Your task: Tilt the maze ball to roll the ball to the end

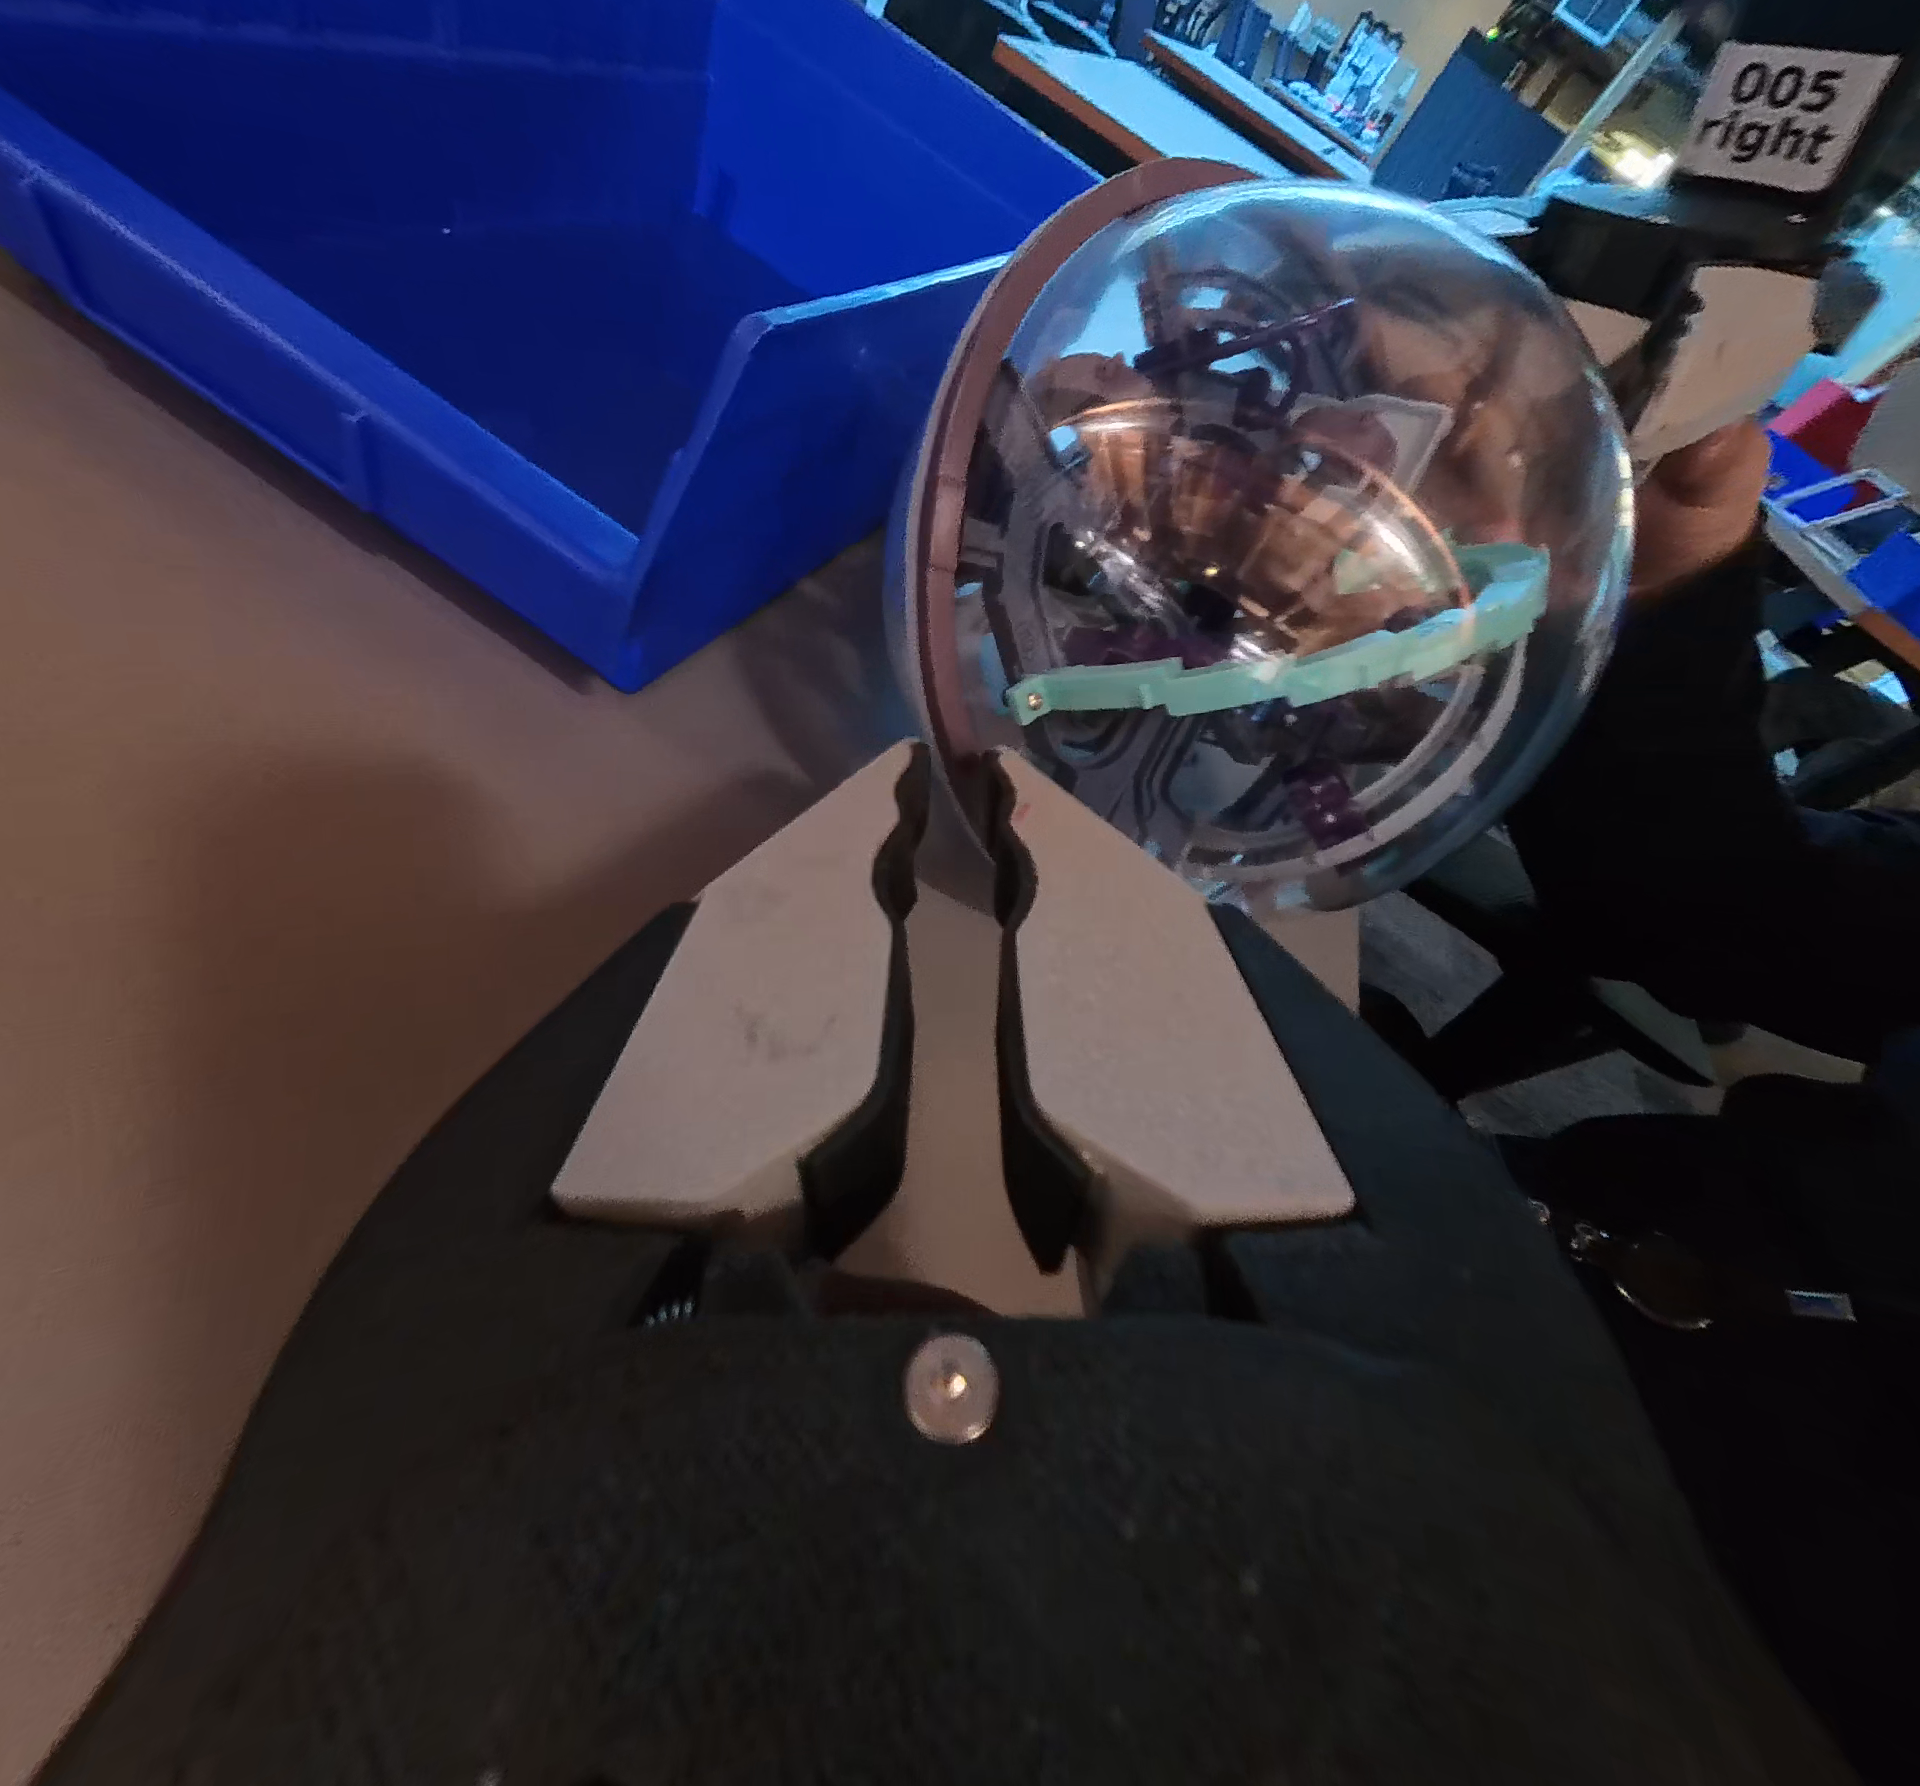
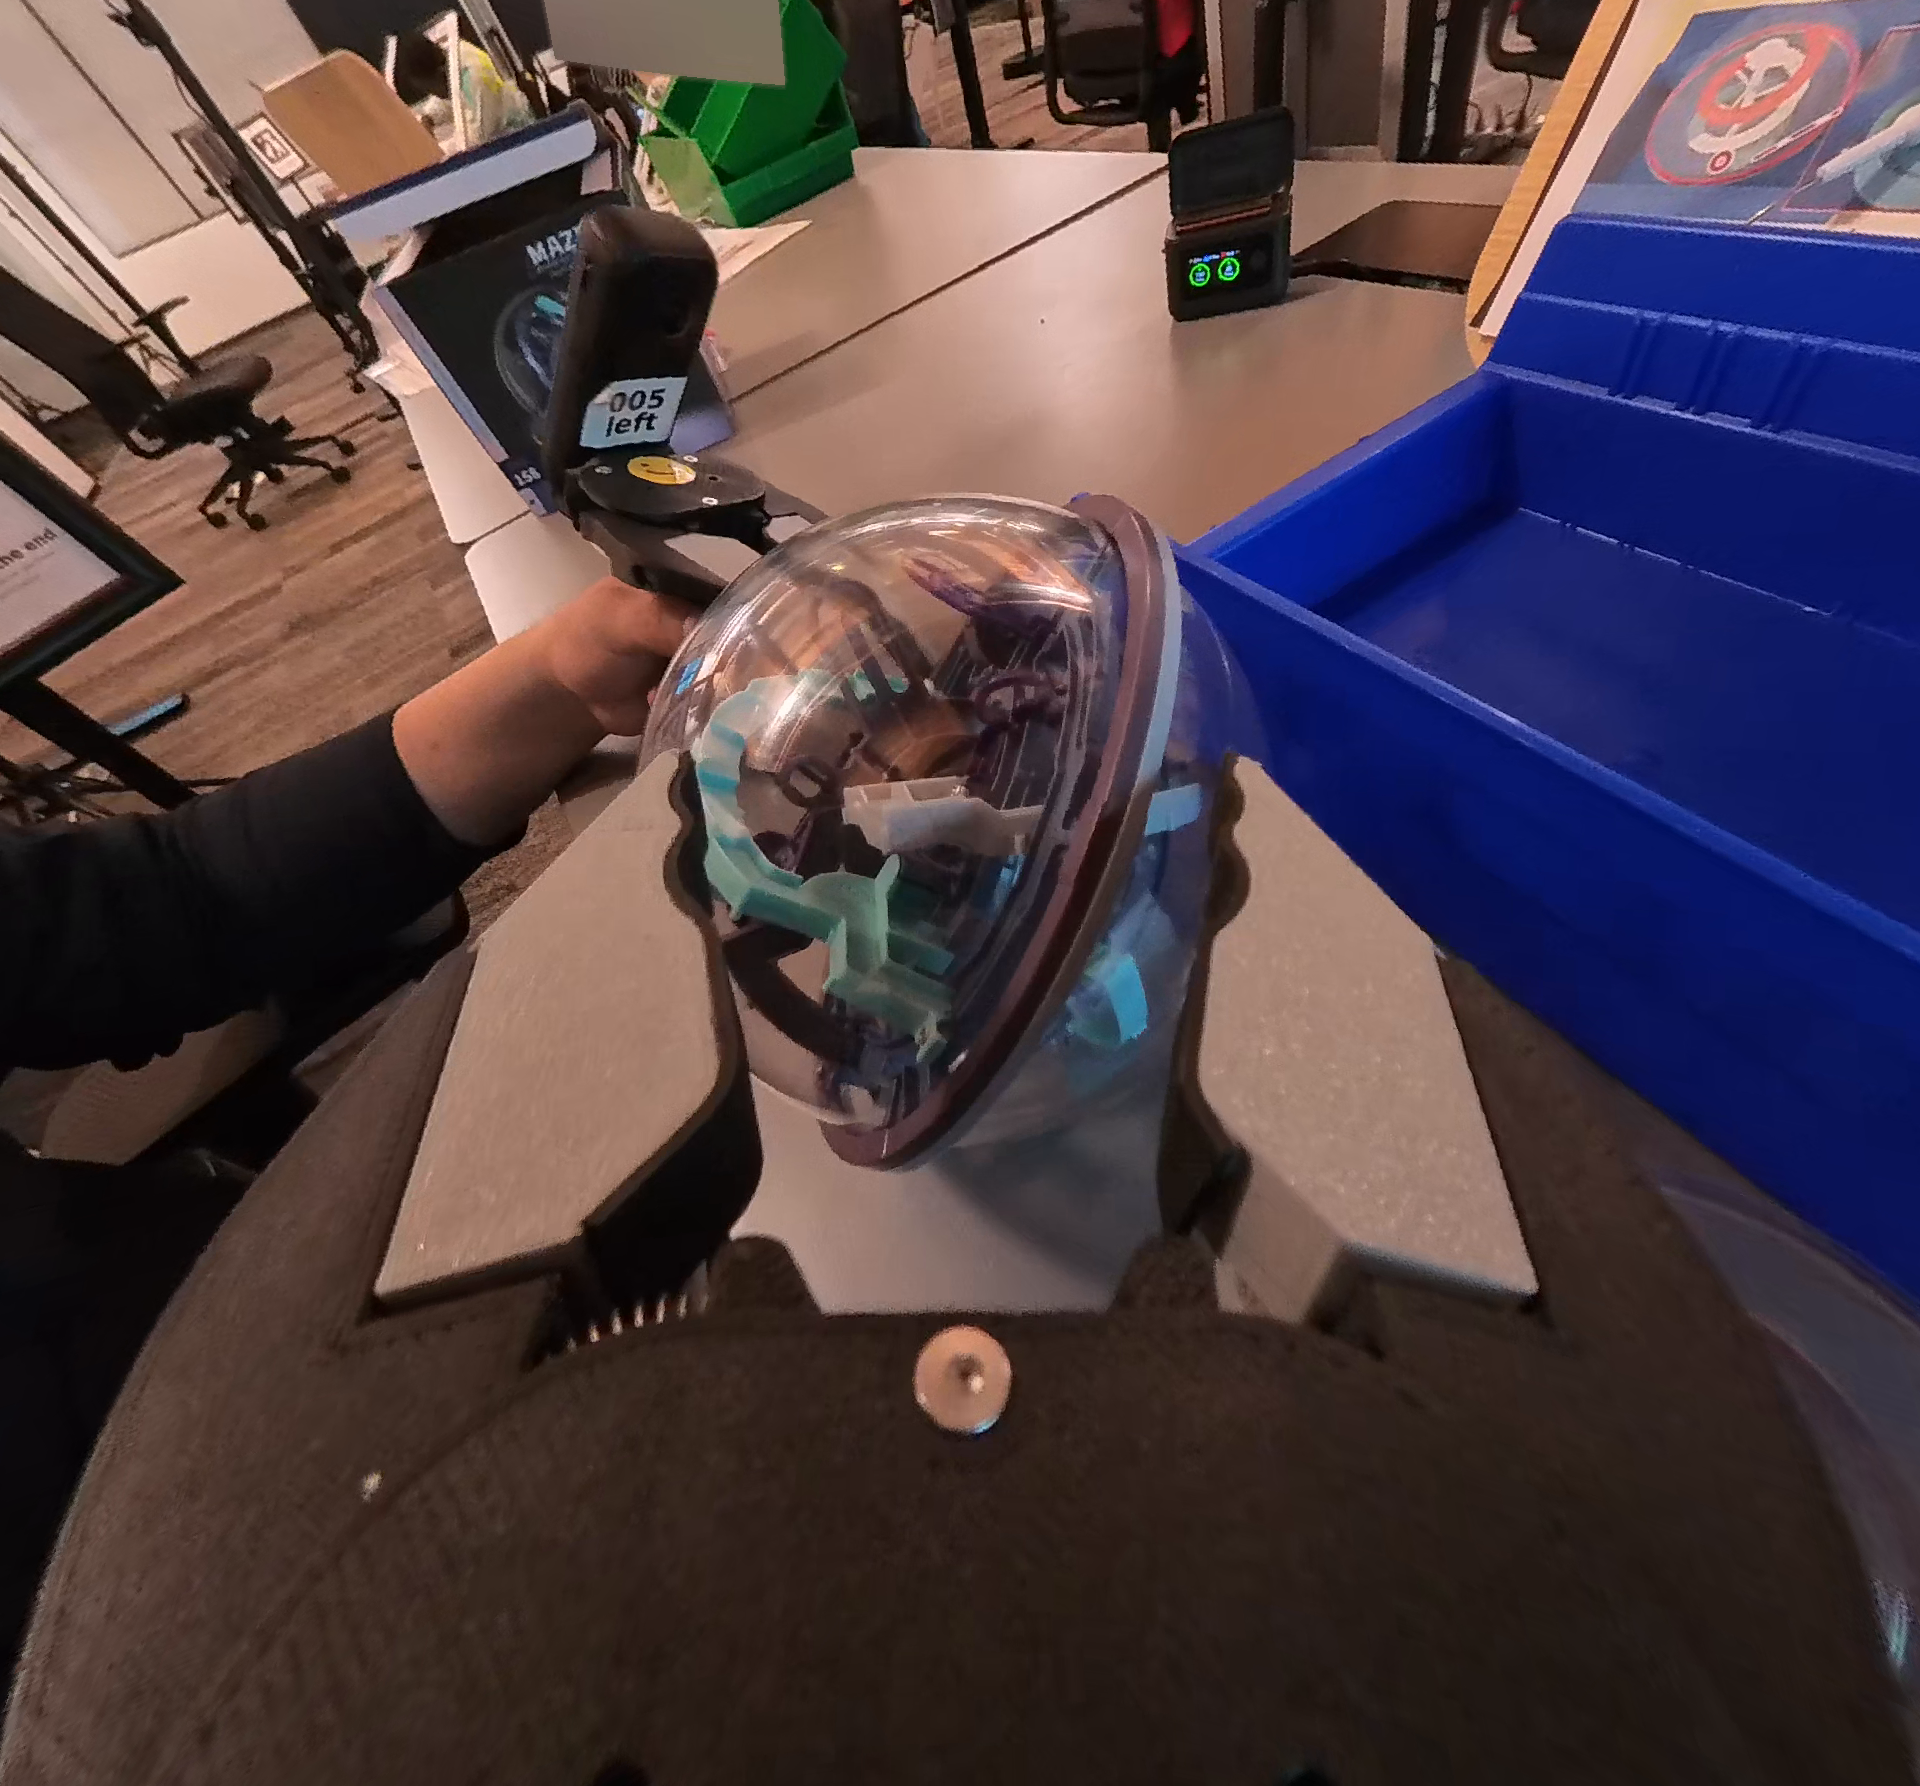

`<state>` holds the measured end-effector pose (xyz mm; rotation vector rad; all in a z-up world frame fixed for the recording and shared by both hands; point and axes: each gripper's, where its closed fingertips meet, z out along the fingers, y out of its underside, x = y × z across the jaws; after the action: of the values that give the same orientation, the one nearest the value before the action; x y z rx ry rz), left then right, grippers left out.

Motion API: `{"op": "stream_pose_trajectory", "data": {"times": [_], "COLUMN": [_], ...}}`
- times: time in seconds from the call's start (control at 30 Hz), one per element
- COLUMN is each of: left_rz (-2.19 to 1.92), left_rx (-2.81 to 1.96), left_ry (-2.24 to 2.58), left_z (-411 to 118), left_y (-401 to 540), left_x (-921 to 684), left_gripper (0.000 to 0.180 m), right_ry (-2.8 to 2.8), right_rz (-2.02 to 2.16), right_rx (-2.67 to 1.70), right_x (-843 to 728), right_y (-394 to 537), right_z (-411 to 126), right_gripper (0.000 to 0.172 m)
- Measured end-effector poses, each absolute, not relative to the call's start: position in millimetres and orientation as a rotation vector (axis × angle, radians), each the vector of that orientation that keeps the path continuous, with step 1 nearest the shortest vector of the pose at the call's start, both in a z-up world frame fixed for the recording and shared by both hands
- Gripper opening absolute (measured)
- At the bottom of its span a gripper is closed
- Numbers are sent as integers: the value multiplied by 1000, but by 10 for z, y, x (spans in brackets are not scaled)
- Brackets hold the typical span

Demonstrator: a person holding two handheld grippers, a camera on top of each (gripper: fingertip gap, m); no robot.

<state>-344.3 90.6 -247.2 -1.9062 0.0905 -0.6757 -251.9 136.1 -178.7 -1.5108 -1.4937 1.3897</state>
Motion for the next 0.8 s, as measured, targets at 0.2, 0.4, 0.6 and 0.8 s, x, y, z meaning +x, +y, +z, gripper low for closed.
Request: {"op": "stream_pose_trajectory", "data": {"times": [0.2, 0.4, 0.6, 0.8], "left_rz": [-750, -786, -769, -705], "left_rx": [-1822, -1768, -1789, -1741], "left_ry": [148, 250, 351, 470], "left_z": [-2344, -2262, -2298, -2255], "left_y": [838, 755, 716, 645], "left_x": [-3319, -3153, -3004, -2863], "left_gripper": [5, 12, 51, 30], "right_ry": [-1587, -1680, -1800, -1889], "right_rz": [1393, 1353, 1256, 1198], "right_rx": [-1476, -1440, -1332, -1228], "right_x": [-2395, -2269, -2140, -2037], "right_y": [1362, 1367, 1350, 1316], "right_z": [-1823, -1894, -1988, -2042], "right_gripper": [95, 102, 106, 110]}}
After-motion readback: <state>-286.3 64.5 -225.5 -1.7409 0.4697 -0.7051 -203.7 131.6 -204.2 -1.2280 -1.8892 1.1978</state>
